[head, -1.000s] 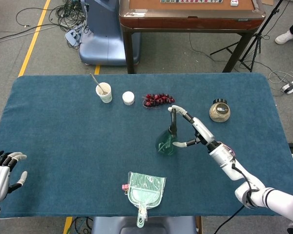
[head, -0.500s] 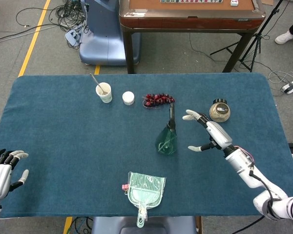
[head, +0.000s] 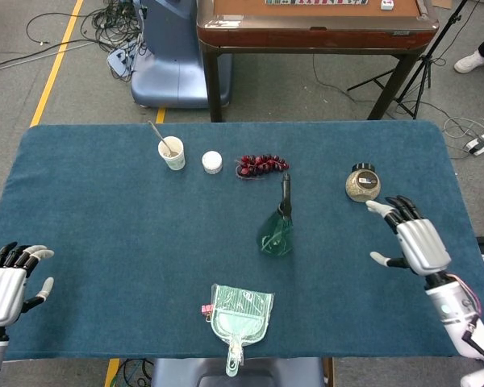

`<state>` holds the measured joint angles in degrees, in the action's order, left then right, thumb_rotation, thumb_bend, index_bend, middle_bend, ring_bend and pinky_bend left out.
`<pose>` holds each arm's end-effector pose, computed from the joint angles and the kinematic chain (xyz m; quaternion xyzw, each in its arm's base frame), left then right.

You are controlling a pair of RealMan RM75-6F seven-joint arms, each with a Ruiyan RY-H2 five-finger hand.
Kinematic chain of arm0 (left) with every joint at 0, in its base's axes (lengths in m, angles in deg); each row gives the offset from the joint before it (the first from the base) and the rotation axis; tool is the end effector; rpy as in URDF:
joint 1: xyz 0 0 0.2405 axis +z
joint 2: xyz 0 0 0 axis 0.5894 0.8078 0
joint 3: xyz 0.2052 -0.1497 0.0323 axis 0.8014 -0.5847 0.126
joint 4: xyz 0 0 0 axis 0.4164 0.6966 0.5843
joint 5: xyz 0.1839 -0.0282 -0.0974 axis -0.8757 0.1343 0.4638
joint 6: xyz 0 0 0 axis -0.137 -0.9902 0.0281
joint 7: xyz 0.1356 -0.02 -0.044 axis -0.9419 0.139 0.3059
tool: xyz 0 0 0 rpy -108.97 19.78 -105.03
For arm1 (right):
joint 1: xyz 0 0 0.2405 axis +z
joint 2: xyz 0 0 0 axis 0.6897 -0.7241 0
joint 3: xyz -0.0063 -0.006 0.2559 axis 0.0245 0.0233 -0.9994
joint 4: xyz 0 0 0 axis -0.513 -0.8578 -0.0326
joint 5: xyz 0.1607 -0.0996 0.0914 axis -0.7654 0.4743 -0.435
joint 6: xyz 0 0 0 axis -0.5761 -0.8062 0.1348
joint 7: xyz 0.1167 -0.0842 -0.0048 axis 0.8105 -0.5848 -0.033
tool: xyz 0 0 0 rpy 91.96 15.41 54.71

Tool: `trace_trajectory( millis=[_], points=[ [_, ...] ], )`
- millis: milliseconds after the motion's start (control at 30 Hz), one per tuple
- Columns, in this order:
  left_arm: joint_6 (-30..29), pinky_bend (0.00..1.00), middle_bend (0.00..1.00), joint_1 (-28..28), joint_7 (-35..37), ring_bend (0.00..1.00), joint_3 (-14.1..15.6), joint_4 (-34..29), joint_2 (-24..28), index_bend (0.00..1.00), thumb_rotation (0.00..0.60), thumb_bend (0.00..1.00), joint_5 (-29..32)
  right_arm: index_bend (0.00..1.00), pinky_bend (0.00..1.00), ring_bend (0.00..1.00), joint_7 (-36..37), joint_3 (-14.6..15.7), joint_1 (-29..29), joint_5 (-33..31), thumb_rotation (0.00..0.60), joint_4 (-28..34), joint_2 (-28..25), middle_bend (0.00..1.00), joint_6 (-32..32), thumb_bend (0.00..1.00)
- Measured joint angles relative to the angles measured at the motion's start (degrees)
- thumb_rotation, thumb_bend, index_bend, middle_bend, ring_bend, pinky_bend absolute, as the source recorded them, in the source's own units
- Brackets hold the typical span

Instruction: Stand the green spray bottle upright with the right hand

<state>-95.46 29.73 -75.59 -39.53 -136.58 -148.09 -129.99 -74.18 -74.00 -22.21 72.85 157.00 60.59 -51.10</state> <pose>-0.2991 0.1908 0.1534 -0.6205 -0.3361 -0.3732 0.6023 -0.2690 -0.2541 0.1495 0.6443 -0.3886 0.4385 0.4914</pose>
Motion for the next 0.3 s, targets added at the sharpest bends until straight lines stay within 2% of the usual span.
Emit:
trace_trajectory(
  millis=[133,300],
  points=[
    [0.1,0.1,0.27,-0.2,-0.3,0.21,-0.1,-0.2,0.0,0.32,0.6,0.38,0.0,0.2,0.12,0.11,-2.6,1.0,-5.3,0.3,0.6,2.0,-1.5,0.27,-5.2,0.1],
    [0.4,0.1,0.27,-0.6,-0.6,0.21,-0.2,-0.3,-0.1,0.32,0.6,0.38,0.2,0.2,0.12,0.11,-3.8,2.0,-9.3,0.3,0.6,3.2,-2.6,0.27,-7.9,0.1]
  ],
)
